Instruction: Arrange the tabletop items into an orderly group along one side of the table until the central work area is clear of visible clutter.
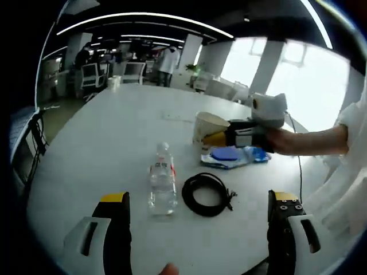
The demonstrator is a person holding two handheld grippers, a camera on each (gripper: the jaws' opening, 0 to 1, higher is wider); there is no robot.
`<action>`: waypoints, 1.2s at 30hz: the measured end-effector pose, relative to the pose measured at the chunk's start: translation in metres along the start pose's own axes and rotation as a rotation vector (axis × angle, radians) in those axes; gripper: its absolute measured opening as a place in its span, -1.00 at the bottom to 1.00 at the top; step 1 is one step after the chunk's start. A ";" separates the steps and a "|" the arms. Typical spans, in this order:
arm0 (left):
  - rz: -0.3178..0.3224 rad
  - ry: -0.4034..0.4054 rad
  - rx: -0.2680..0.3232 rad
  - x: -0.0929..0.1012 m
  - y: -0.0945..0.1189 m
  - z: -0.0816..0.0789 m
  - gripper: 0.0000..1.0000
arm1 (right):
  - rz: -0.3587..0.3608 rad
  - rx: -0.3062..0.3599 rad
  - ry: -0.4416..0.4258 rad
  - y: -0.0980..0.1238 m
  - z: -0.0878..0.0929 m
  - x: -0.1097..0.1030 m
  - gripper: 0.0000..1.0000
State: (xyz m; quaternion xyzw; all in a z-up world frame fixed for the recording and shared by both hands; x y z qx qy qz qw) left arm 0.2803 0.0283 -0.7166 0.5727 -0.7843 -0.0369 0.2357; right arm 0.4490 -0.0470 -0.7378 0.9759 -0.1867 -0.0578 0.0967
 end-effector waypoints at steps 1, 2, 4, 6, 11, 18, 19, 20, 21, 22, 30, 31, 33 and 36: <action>-0.011 0.013 -0.001 -0.002 -0.001 0.002 0.94 | -0.002 -0.004 0.002 -0.002 -0.001 0.002 -0.31; -0.020 0.008 -0.013 -0.004 -0.001 0.005 0.94 | 0.000 -0.002 0.002 -0.004 -0.004 0.005 -0.31; -0.028 -0.031 -0.035 -0.005 -0.002 0.009 0.94 | 0.001 0.008 0.002 -0.006 -0.008 0.008 -0.31; -0.014 -0.024 -0.027 -0.003 -0.003 0.009 0.94 | -0.002 0.018 0.023 -0.010 -0.012 0.011 -0.31; -0.017 0.022 -0.017 -0.002 -0.007 0.010 0.93 | -0.005 0.003 0.028 -0.018 -0.004 0.017 -0.30; -0.041 0.054 -0.026 -0.006 -0.003 0.016 0.92 | -0.021 -0.020 0.027 -0.028 0.013 0.022 -0.30; -0.044 0.055 -0.031 -0.007 -0.002 0.018 0.92 | -0.019 -0.022 0.025 -0.029 0.015 0.024 -0.30; -0.048 0.058 -0.039 -0.010 -0.002 0.022 0.92 | -0.018 -0.024 0.022 -0.030 0.016 0.024 -0.30; -0.050 0.062 -0.044 -0.011 -0.002 0.024 0.92 | -0.017 -0.025 0.017 -0.031 0.018 0.026 -0.30; -0.054 0.070 -0.054 -0.012 -0.002 0.026 0.91 | -0.014 -0.028 0.014 -0.031 0.020 0.027 -0.30; -0.067 0.089 -0.053 -0.014 -0.004 0.027 0.87 | -0.015 -0.033 0.007 -0.036 0.030 0.030 -0.29; -0.065 0.081 -0.055 -0.013 -0.004 0.027 0.87 | -0.014 -0.041 0.026 -0.037 0.031 0.030 -0.29; -0.062 0.086 -0.055 -0.012 -0.004 0.028 0.87 | -0.022 -0.054 0.058 -0.038 0.034 0.029 -0.29; -0.062 0.093 -0.060 -0.010 -0.003 0.032 0.86 | -0.042 -0.075 0.088 -0.039 0.040 0.026 -0.28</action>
Point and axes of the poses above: the point that each gripper's makers call its tool centre point, and the gripper's own axes: y roughly backward along the fingers, x roughly to its right, z roughly out of its underside, the point moved 1 cm from there along y, roughly backward along the fingers, and after that the axes turned 13 degrees about x, right-handed, at the moved point
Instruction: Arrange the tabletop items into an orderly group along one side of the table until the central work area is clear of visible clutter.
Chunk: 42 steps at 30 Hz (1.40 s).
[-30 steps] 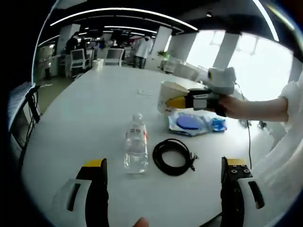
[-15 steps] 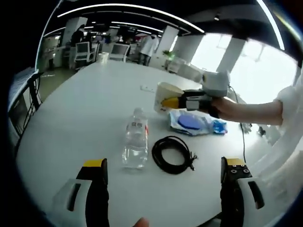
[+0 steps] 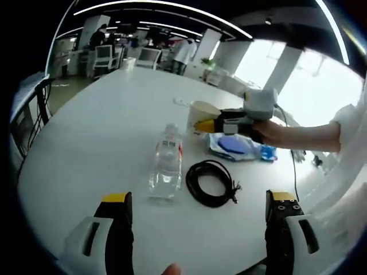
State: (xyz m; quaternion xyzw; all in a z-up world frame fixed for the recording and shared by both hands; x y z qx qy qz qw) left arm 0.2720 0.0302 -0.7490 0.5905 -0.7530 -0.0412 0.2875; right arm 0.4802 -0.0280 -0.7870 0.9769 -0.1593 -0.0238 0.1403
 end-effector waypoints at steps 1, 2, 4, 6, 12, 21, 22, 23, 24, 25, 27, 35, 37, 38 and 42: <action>-0.001 0.001 -0.004 0.000 0.000 0.002 0.85 | -0.004 -0.005 0.014 0.000 0.001 0.000 -0.28; -0.002 0.006 -0.005 -0.002 0.001 0.004 0.85 | -0.004 -0.006 0.017 -0.001 0.002 0.000 -0.27; -0.008 0.011 -0.007 -0.003 0.002 0.006 0.85 | 0.006 -0.007 0.015 -0.001 0.003 0.002 -0.27; -0.015 0.002 -0.010 -0.005 0.003 0.007 0.84 | 0.007 -0.014 0.016 -0.002 0.004 0.002 -0.26; -0.016 0.008 0.003 -0.007 0.005 0.005 0.84 | 0.008 -0.047 0.043 -0.002 0.011 0.004 -0.25; -0.031 0.015 0.011 -0.012 0.006 0.003 0.83 | -0.001 -0.058 0.056 -0.002 0.016 0.004 -0.24; -0.030 0.013 0.010 -0.011 0.006 0.004 0.83 | -0.001 -0.060 0.053 -0.003 0.017 0.003 -0.24; -0.030 0.013 0.010 -0.012 0.006 0.004 0.83 | -0.001 -0.063 0.052 -0.003 0.019 0.003 -0.24; -0.030 0.014 0.008 -0.012 0.006 0.004 0.82 | 0.002 -0.064 0.052 -0.003 0.019 0.003 -0.24; -0.029 0.015 0.002 -0.012 0.007 0.005 0.81 | 0.007 -0.065 0.048 -0.003 0.020 0.004 -0.24; -0.032 0.016 0.000 -0.013 0.007 0.006 0.82 | 0.006 -0.070 0.041 -0.004 0.022 0.003 -0.24; -0.034 0.026 0.004 -0.015 0.007 0.004 0.83 | 0.016 -0.086 0.028 -0.004 0.027 0.005 -0.24; -0.035 0.032 0.012 -0.014 0.006 0.002 0.83 | 0.017 -0.095 0.022 -0.003 0.028 0.005 -0.23; -0.036 0.033 0.012 -0.014 0.006 0.002 0.83 | 0.017 -0.096 0.020 -0.003 0.028 0.005 -0.21; -0.035 0.041 0.017 -0.013 0.006 0.001 0.83 | 0.029 -0.097 0.007 -0.001 0.029 0.005 -0.07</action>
Point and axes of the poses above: the point that each gripper's makers call its tool centre point, and the gripper's own axes: y roughly backward along the fingers, x roughly to its right, z roughly out of its underside, the point moved 1 cm from there along y, roughly backward along the fingers, and after that the axes turned 13 degrees about x, right-handed, at the moved point
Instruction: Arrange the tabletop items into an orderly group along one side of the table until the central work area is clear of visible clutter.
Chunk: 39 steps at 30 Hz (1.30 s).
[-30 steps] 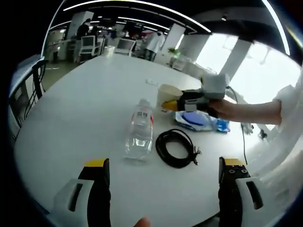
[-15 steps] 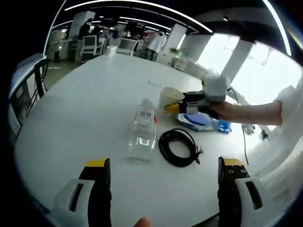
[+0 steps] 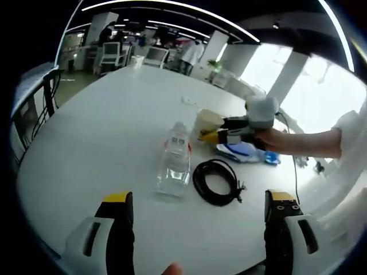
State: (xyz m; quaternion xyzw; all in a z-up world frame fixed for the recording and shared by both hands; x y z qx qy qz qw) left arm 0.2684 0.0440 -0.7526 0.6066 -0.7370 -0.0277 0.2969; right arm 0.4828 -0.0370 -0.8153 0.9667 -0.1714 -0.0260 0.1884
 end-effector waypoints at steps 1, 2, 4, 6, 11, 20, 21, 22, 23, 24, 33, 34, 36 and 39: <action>0.001 0.000 -0.001 0.000 0.000 0.000 0.83 | -0.003 0.007 0.000 0.001 -0.002 -0.001 -0.06; 0.002 -0.002 -0.004 0.001 0.000 0.001 0.83 | -0.014 0.021 -0.007 0.001 -0.005 -0.003 -0.05; 0.002 -0.001 -0.008 0.001 0.001 0.002 0.83 | -0.025 0.047 -0.018 0.001 -0.011 -0.005 0.02; 0.002 0.006 -0.015 0.001 0.000 0.004 0.83 | -0.021 0.052 -0.011 0.003 -0.014 -0.006 0.10; 0.018 0.008 -0.011 0.006 -0.002 0.004 0.85 | -0.006 0.057 -0.025 0.008 -0.018 -0.004 0.28; 0.025 0.029 0.020 0.008 -0.005 -0.004 0.86 | 0.036 0.072 -0.097 0.032 -0.023 -0.003 0.60; 0.026 0.029 0.021 0.007 -0.005 -0.004 0.86 | 0.039 0.075 -0.097 0.035 -0.023 -0.004 0.61; 0.026 0.028 0.021 0.007 -0.005 -0.004 0.86 | 0.042 0.076 -0.098 0.038 -0.023 -0.004 0.61; 0.026 0.026 0.022 0.007 -0.005 -0.004 0.86 | 0.045 0.077 -0.104 0.042 -0.023 -0.005 0.62; 0.027 0.024 0.023 0.007 -0.004 -0.005 0.86 | 0.049 0.079 -0.107 0.044 -0.023 -0.005 0.62; 0.053 0.006 0.041 0.013 -0.005 -0.014 0.86 | 0.090 0.101 -0.133 0.074 -0.027 -0.011 0.60; 0.059 -0.001 0.041 0.014 -0.006 -0.015 0.86 | 0.097 0.099 -0.132 0.079 -0.027 -0.012 0.60; 0.069 -0.010 0.037 0.016 -0.007 -0.015 0.85 | 0.113 0.102 -0.133 0.088 -0.027 -0.012 0.60; 0.089 -0.029 0.031 0.022 -0.009 -0.016 0.85 | 0.139 0.108 -0.145 0.101 -0.026 -0.012 0.60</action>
Point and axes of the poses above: the point that each gripper's makers call its tool centre point, and the gripper's own axes: y roughly backward along the fingers, x roughly to its right, z roughly out of its underside, the point moved 1 cm from there along y, roughly backward along the fingers, and after that the axes turned 13 degrees about x, right-handed, at the moved point
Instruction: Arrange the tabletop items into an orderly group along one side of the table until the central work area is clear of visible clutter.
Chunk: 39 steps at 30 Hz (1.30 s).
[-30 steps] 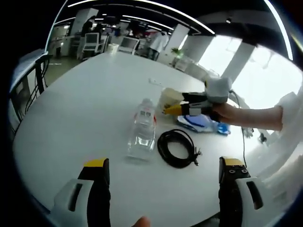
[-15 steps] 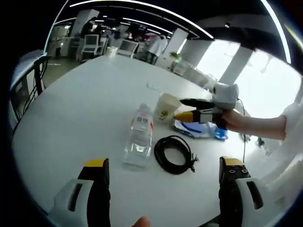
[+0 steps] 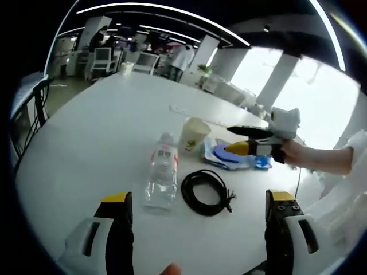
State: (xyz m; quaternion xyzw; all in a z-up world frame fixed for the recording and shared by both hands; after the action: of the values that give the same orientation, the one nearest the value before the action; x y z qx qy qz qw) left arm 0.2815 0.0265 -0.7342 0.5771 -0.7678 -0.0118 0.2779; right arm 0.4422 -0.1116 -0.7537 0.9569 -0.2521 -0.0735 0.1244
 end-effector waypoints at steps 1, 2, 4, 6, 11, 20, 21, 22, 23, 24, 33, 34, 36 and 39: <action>0.007 -0.008 -0.002 0.001 -0.001 -0.001 0.85 | 0.006 0.001 0.000 0.003 0.000 0.000 0.59; 0.012 -0.011 -0.005 0.002 -0.001 -0.001 0.85 | 0.014 0.001 -0.001 0.007 0.000 0.001 0.59; 0.025 -0.013 -0.005 0.005 -0.002 -0.003 0.85 | 0.028 0.001 -0.003 0.015 0.002 0.001 0.59; 0.034 -0.019 0.001 0.007 -0.004 -0.007 0.85 | 0.048 0.005 -0.009 0.023 0.002 0.002 0.59; 0.051 -0.046 0.000 0.009 -0.007 -0.012 0.84 | 0.085 0.009 -0.017 0.044 0.004 0.001 0.58; 0.083 -0.075 -0.015 0.017 -0.012 -0.012 0.83 | 0.157 0.019 -0.036 0.080 0.010 0.005 0.57; 0.085 -0.076 -0.017 0.018 -0.012 -0.012 0.83 | 0.161 0.018 -0.038 0.082 0.011 0.005 0.57; 0.086 -0.080 -0.019 0.018 -0.013 -0.013 0.83 | 0.165 0.017 -0.039 0.084 0.012 0.005 0.57; 0.086 -0.081 -0.020 0.018 -0.013 -0.013 0.83 | 0.168 0.015 -0.037 0.086 0.012 0.005 0.56; 0.087 -0.082 -0.020 0.018 -0.013 -0.014 0.81 | 0.172 0.015 -0.039 0.087 0.012 0.005 0.56; 0.060 -0.084 -0.024 0.009 -0.023 -0.019 0.78 | 0.174 0.000 -0.040 0.091 0.018 0.005 0.52; 0.055 -0.084 -0.030 0.008 -0.024 -0.018 0.78 | 0.171 -0.001 -0.046 0.091 0.019 0.004 0.52; 0.047 -0.092 -0.037 0.005 -0.028 -0.018 0.77 | 0.170 -0.001 -0.050 0.092 0.020 0.004 0.51; 0.035 -0.095 -0.044 0.001 -0.034 -0.019 0.75 | 0.167 -0.007 -0.051 0.092 0.022 0.004 0.50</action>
State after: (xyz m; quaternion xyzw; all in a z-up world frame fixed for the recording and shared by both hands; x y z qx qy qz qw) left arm 0.3193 0.0194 -0.7295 0.5560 -0.7898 -0.0510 0.2540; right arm 0.3985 -0.1959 -0.7493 0.9298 -0.3340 -0.0880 0.1270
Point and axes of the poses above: the point that each gripper's makers call its tool centre point, and the gripper's own axes: y roughly backward along the fingers, x roughly to its right, z roughly out of its underside, the point moved 1 cm from there along y, roughly backward along the fingers, and after that the axes turned 13 degrees about x, right-handed, at the moved point
